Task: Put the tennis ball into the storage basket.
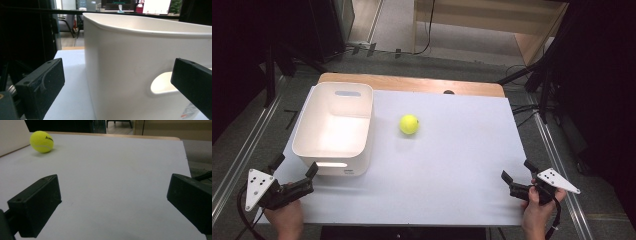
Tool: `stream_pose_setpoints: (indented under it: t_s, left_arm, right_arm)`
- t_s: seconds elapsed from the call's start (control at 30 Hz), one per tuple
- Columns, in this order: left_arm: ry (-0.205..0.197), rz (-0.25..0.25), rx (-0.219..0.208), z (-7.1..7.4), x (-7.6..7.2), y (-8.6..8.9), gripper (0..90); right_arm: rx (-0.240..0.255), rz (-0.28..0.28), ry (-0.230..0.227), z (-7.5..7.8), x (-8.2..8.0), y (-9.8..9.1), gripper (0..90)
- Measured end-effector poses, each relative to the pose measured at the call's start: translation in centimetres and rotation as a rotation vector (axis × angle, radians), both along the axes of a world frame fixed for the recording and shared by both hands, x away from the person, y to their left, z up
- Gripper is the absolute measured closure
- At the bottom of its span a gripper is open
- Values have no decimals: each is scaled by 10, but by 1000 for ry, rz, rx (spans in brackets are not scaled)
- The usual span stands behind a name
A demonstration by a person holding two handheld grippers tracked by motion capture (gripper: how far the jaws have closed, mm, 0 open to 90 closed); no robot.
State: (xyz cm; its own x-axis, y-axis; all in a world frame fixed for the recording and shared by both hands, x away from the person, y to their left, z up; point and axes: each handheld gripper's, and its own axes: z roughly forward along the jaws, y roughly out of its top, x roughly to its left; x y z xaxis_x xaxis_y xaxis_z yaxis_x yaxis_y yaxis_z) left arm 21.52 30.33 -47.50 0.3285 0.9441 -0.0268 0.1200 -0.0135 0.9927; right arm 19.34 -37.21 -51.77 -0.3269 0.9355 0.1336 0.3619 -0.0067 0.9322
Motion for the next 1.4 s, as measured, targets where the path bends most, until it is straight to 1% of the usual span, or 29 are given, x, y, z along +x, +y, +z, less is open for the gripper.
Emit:
stream_pose_setpoints:
  t_s: [0.07, 0.13, 0.23, 0.3, 0.47, 0.5, 0.53, 0.6, 0.63, 0.73, 0.77, 0.9, 0.93, 0.97, 1.0, 1.1, 1.13, 1.23, 1.27, 1.3, 1.33, 1.4]
  left_arm:
    - [1, -4, -1, 0, 0, 0, 0]
    - [7, -8, 3, 0, 1, 0, 0]
    - [10, -21, 4, 0, 1, -1, 0]
    - [13, -27, 1, 0, 1, -1, 0]
    - [19, -47, -12, 1, 0, 1, 0]
    - [20, -57, -12, 1, -1, 1, 0]
    - [24, -72, -12, 1, -1, 2, 0]
    - [22, -95, -14, 1, -1, 2, 0]
    - [22, -101, -11, 1, -1, 2, 0]
    - [25, -104, -4, 0, -2, 1, 0]
    - [24, -108, -3, 0, -1, 0, 0]
    - [29, -128, 18, 0, -1, -2, 0]
    - [29, -130, 24, 0, -1, -3, 0]
    - [29, -133, 28, 0, -1, -3, 0]
    - [31, -138, 29, 0, -1, -3, 0]
    - [36, -149, 27, 0, -1, -3, 0]
    - [37, -152, 27, 0, -1, -3, 0]
    - [37, -157, 24, -1, -1, -3, 0]
    - [37, -159, 26, -1, -1, -3, 0]
    - [37, -160, 26, -1, -1, -3, 0]
    - [38, -162, 26, -1, -1, -3, 0]
    - [39, -166, 25, -1, -1, -4, 0]
  right_arm:
    - [-2, -2, 2, 0, 0, 1, 0]
    - [-18, 1, 3, 0, 1, 2, 0]
    - [-30, 1, 5, 1, 1, 3, 0]
    - [-32, 1, 13, 1, 1, 4, 0]
    - [-51, 3, 11, 3, 1, 5, 0]
    - [-57, 6, 9, 4, 2, 6, 0]
    - [-61, 10, 17, 5, 3, 7, 0]
    - [-64, 13, 20, 6, 4, 8, 0]
    - [-70, 19, 14, 7, 6, 8, 0]
    - [-63, 33, 19, 13, 9, 11, 0]
    - [-64, 52, 22, 17, 11, 13, 0]
    - [-73, 78, 32, 23, 15, 17, 0]
    - [-80, 89, 37, 27, 17, 20, 0]
    - [-80, 89, 37, 27, 17, 20, 0]
    - [-92, 106, 40, 31, 20, 22, 0]
    - [-95, 113, 45, 35, 22, 25, 0]
    - [-100, 131, 40, 39, 25, 28, 0]
    - [-105, 142, 42, 43, 26, 31, 0]
    - [-115, 149, 33, 45, 28, 31, 0]
    - [-122, 152, 37, 49, 30, 34, 0]
    - [-122, 152, 37, 49, 30, 34, 0]
    - [-131, 162, 42, 55, 33, 38, 0]
